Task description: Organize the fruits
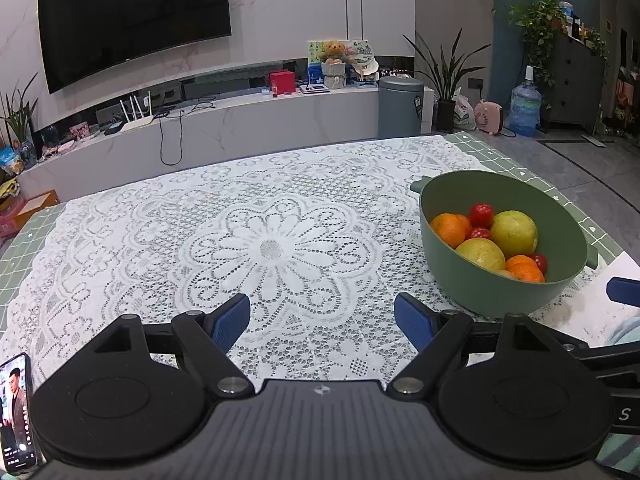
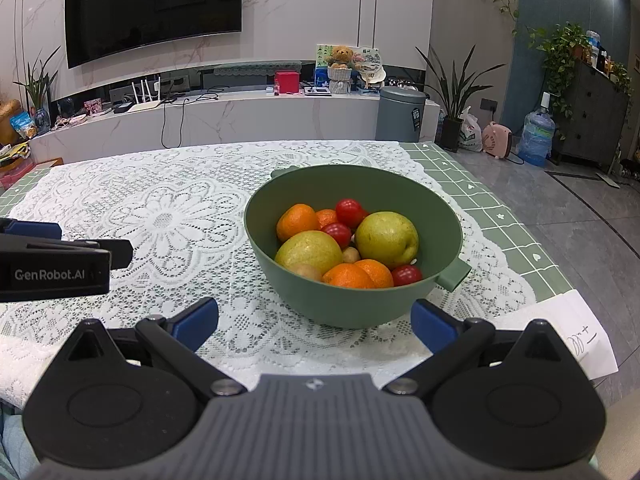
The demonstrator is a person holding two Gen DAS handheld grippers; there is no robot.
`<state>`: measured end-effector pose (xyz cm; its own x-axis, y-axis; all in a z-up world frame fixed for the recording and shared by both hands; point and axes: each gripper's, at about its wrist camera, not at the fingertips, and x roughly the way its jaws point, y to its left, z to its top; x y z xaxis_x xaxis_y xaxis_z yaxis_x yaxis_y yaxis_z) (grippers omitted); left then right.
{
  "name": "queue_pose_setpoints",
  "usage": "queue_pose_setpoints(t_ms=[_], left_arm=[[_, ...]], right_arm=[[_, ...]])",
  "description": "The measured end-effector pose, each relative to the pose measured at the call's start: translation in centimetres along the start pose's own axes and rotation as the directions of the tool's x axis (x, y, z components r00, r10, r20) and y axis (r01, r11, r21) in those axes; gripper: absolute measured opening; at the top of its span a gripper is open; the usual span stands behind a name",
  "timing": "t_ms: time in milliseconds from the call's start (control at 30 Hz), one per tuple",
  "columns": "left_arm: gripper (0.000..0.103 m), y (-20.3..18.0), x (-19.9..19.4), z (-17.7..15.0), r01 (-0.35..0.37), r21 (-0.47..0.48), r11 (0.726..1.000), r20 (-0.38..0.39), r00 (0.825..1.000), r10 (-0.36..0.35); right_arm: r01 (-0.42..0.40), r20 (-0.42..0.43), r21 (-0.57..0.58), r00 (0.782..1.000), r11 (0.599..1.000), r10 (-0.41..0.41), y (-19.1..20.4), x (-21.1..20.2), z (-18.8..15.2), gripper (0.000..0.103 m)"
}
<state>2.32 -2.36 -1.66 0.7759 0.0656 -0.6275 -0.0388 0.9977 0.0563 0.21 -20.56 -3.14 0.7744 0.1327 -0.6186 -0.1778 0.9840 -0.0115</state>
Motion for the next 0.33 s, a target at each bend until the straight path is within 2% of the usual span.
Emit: queue_pose_setpoints(t_ms=[333], left_arm=[[0.096,0.28,-0.11,-0.05,0.002,-0.015,1.0,0.003,1.0,-0.002]], right_arm=[[-0.002,-0.003,-0.001,1.0,1.0,0.002,0.04,0.08,-0.02,0.099]])
